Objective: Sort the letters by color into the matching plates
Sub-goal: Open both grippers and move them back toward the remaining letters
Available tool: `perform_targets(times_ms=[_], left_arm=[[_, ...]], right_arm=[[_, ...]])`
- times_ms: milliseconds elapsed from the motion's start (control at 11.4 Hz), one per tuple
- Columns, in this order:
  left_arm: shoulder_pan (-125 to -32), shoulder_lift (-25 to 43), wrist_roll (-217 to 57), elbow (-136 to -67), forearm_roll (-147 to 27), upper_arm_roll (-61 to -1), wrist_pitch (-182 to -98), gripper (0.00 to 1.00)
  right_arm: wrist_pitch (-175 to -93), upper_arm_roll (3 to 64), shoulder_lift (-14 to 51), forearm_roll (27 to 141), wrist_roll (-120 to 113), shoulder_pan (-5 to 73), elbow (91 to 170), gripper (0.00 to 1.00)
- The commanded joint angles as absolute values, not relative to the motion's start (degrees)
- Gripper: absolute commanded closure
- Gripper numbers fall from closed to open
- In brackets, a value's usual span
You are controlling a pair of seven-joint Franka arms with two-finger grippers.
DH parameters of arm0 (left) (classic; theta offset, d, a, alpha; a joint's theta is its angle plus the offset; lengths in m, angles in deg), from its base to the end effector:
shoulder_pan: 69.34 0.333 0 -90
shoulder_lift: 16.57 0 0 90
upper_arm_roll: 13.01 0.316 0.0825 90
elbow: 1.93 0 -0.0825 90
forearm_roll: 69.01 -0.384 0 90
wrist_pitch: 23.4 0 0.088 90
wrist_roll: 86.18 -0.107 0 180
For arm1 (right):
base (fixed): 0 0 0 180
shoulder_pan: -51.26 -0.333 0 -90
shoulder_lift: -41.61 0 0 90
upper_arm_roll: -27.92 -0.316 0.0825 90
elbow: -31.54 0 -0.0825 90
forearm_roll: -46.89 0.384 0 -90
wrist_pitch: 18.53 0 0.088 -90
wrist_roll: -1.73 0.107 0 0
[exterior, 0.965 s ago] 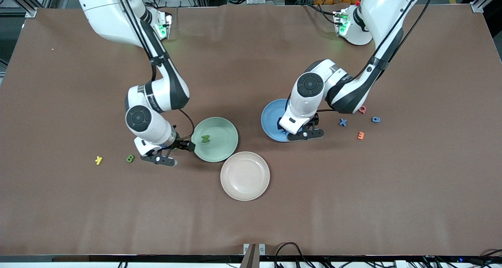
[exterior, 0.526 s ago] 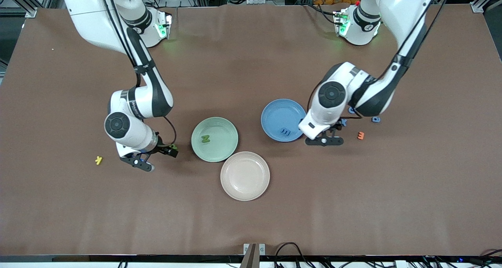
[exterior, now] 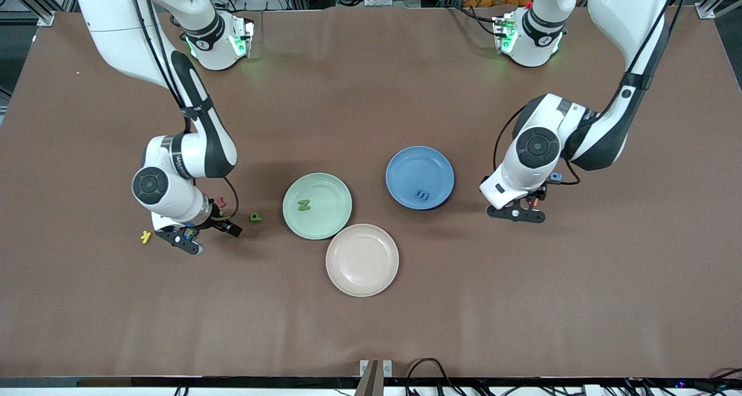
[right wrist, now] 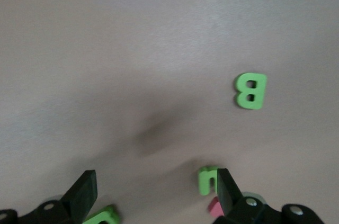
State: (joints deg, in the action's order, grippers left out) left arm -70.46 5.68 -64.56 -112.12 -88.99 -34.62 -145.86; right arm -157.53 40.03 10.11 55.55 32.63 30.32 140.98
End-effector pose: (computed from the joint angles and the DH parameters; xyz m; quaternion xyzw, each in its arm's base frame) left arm 0.5681 -0.2114 0.2907 -0.9898 0.1055 0.0359 0.0893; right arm 0.6188 0.1023 0.2102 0.9723 -0.2334 -0.0061 0.0087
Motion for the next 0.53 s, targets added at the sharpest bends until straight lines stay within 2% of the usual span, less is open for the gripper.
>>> perform_targets(times_ms=[0,263,439], left_arm=[[-72.1,1.3,-69.3,-118.7,-89.5,-29.6,-150.7,0.0],[-72.2,-0.8,-73.3,-124.4,-89.5,-25.9,-156.9,0.0],[-72.1,-2.0,-74.0,-128.0,-89.1,-25.8,-160.4,0.0]], right_arm=[[-159.0,39.3,12.6,52.5,32.8,32.0,144.9,0.0],[-161.6,39.3,12.4,52.4,32.4,32.4,146.8,0.0],[-166.3,39.3,12.5,52.4,30.3,32.9,150.4,0.0]])
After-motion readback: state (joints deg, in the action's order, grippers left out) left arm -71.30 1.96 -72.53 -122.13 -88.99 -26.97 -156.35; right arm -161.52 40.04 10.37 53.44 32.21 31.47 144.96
